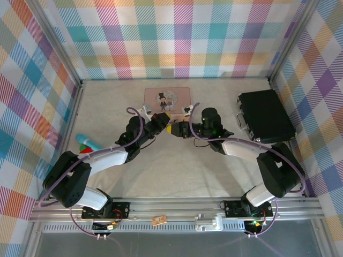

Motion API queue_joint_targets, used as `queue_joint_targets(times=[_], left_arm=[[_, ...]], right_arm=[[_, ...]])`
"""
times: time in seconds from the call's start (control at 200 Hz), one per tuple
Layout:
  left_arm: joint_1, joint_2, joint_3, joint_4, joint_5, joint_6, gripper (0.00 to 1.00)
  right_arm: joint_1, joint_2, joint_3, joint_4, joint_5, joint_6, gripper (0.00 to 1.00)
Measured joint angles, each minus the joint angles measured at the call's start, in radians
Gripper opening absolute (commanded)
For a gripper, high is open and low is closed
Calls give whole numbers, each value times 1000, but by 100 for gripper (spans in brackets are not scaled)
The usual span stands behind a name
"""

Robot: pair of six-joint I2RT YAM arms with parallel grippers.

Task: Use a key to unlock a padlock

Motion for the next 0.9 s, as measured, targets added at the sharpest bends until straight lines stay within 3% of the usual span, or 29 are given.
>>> queue_joint_targets(times=[0.135,0.32,0.38,0.475,0.525,0.9], left_arm=[[-8,0,-11,35,7,-7,0],[-8,-2,-22,51,3,-15,0],[-8,-6,-23,56,-1,-18,17],[-10,-21,-23,54,0,-26,64],[-11,-34,-23,45,0,-29,75],[41,-209,16,-297,-8,-22,71]], right_arm=[[0,11,0,32,-5,12,28],[0,19,0,57,-19,32,8],[-2,19,0,62,-25,33,0],[-2,19,0,45,-21,15,0],[-2,19,1,22,-16,-12,0],[-2,-87,51,-362,116,-460,0]])
